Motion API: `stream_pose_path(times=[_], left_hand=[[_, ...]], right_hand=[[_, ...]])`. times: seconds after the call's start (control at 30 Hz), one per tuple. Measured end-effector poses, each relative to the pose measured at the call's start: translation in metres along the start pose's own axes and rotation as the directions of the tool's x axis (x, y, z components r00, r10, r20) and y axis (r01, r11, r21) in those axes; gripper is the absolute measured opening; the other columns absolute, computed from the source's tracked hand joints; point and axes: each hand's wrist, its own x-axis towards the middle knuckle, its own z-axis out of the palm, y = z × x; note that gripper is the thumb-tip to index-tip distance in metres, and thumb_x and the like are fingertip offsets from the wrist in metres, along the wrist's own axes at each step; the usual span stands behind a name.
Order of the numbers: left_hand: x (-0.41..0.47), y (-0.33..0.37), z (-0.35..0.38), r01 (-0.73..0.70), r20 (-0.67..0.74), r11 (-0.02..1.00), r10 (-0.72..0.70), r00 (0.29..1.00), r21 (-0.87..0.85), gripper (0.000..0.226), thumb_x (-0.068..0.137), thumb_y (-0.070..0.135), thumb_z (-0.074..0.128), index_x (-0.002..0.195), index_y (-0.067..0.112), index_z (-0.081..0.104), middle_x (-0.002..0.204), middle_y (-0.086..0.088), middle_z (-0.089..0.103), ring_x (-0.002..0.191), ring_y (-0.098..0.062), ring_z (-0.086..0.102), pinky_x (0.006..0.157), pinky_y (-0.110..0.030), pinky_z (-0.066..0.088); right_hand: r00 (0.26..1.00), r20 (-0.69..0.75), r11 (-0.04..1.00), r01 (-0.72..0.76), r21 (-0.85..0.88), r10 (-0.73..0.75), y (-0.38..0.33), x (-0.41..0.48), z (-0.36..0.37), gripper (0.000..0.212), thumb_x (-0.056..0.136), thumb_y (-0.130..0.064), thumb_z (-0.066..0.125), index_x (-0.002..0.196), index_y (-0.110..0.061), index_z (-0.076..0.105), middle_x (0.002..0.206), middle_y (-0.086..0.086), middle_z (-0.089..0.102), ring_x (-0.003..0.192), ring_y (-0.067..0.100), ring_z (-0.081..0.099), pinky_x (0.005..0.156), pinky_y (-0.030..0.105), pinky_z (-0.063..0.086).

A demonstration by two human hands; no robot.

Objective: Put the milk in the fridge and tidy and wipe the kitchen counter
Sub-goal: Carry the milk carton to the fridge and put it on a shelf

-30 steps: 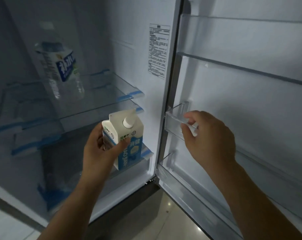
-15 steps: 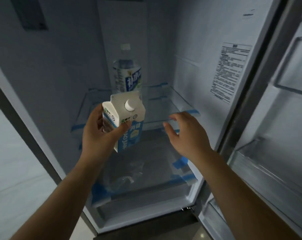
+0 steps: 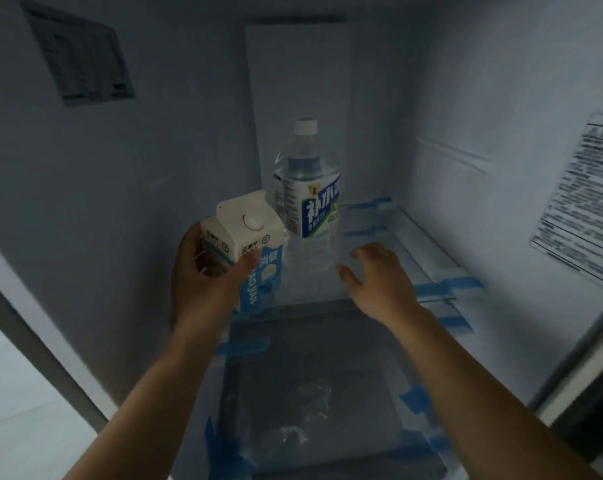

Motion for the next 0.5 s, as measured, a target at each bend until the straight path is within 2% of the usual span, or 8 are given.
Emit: stream_pose_path(times=[0.13,0.23,0.37,0.5], left_hand=[[0.013,-0.017,0.007,0.023,-0.051,1.000,-0.023,0.998,-0.007,0.056,0.070,0.012,0.078,0.117,0.030,0.053,0.104,0.017,0.061,0.095,0.003,0.059,0.084,-0.030,0.053],[0.020,-0.025,0.012,0.037,-0.070,0.999,-0.039,0.997,-0.019,0.062,0.071,0.014,0.077,0.126,0.027,0.051,0.117,0.007,0.062,0.100,0.000,0.059,0.085,-0.031,0.053],[0.030,-0.030,0.018,0.024,-0.065,1.000,-0.024,0.998,0.004,0.072,0.073,0.016,0.076,0.135,0.030,0.043,0.124,0.008,0.056,0.098,0.011,0.052,0.081,-0.021,0.050],[0.039,-0.034,0.023,0.014,-0.033,0.999,-0.013,0.999,0.052,0.072,0.076,0.017,0.074,0.138,0.032,0.039,0.124,0.008,0.054,0.095,0.010,0.052,0.076,-0.018,0.048]], right_hand=[[0.999,-0.048,1.000,0.010,-0.024,-0.011,0.010,0.004,0.010,0.043,0.089,-0.044,0.050,0.116,-0.013,0.059,0.120,0.005,0.060,0.108,0.025,0.053,0.085,0.032,0.041],[0.996,-0.088,1.000,0.019,-0.024,-0.021,0.013,0.005,0.011,0.036,0.086,-0.043,0.054,0.108,-0.015,0.064,0.113,0.002,0.064,0.104,0.024,0.056,0.080,0.031,0.041],[0.997,-0.071,0.998,0.025,-0.052,-0.029,0.015,0.008,0.015,0.038,0.084,-0.045,0.056,0.108,-0.018,0.064,0.115,0.000,0.062,0.106,0.023,0.055,0.083,0.032,0.041],[0.997,-0.064,0.998,0.027,-0.058,-0.031,0.016,0.009,0.015,0.046,0.080,-0.052,0.048,0.108,-0.019,0.063,0.117,-0.001,0.061,0.108,0.022,0.054,0.086,0.034,0.042]])
